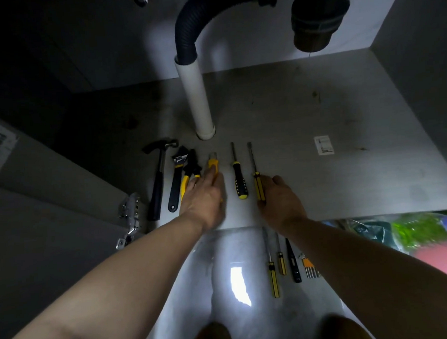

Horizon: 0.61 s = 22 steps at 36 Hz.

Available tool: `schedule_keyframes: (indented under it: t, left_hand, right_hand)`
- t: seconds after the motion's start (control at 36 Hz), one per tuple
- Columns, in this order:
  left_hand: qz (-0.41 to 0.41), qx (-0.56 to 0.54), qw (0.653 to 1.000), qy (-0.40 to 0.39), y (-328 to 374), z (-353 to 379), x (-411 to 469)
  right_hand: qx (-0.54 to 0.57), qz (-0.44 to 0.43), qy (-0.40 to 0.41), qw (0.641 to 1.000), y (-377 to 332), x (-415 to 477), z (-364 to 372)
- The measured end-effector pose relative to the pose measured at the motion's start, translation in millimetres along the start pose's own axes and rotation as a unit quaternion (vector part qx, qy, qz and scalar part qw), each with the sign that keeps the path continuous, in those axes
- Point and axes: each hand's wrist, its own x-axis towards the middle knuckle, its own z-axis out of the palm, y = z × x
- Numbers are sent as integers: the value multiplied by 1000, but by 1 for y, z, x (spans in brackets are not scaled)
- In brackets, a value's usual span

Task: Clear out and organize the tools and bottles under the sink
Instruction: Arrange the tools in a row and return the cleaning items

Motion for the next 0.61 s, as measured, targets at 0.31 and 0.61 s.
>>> schedule_keyframes:
  t: [0.31,0.61]
  left_hand:
    - [42,-2,998,55,13,-3,-2]
    - [43,28,996,67,32,-1,6]
  right_hand:
    - [24,6,3,1000,-6,-4,1]
    - [11,8,14,1000,-9,-3,1]
